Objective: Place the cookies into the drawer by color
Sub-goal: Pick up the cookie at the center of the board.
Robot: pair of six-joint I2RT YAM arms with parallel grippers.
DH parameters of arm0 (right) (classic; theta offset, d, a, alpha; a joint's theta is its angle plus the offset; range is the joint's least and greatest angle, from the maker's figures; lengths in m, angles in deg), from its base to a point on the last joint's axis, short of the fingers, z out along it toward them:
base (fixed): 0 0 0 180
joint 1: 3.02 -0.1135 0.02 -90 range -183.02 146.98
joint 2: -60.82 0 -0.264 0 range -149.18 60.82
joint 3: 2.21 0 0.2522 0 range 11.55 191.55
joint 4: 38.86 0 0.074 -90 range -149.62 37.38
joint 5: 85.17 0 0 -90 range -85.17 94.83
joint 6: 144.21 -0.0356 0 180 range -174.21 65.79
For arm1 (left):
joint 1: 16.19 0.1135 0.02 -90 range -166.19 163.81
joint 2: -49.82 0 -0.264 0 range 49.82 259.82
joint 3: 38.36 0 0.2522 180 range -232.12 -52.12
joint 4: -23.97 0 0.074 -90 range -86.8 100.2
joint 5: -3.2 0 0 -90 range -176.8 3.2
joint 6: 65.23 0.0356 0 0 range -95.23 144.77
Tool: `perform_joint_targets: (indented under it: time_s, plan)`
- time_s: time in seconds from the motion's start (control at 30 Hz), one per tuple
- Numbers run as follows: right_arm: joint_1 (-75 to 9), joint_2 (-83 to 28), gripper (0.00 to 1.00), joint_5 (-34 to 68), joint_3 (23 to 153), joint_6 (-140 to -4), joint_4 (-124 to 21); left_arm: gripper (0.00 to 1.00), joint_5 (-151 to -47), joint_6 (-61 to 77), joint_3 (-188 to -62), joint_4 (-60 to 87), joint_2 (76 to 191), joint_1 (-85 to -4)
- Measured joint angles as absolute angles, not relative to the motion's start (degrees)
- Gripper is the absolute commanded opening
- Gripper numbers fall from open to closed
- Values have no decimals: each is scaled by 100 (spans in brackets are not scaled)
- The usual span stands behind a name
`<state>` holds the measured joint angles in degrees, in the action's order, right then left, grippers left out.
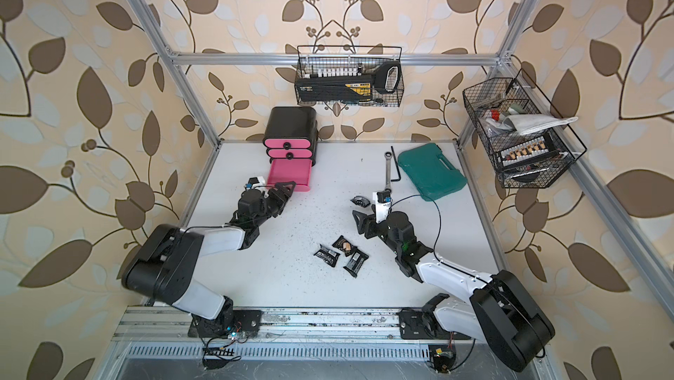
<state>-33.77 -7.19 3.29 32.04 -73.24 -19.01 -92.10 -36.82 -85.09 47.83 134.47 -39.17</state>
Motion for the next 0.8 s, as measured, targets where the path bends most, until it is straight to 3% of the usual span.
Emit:
perform_joint_targets:
  time_s: [0.17,0.27,0.47,0.8]
  plan:
    - [-3377,-717,76,303,3204,-7324,-1901,72,-7890,-2272,-9836,2543,12780,-5935]
    - [-3377,-717,76,285,3204,-7324,-1901,70,-7621,-1728,-10032,1684,12695,-6645]
    - [-3377,-717,76,265,3204,-7324,-1901,72,-7438,-1382,-9969,27,12848,-7253]
    - [-3377,-723,76,268,3204,-7328,-1903,70,-7661,-1258,-9790,-626,13479,-7316]
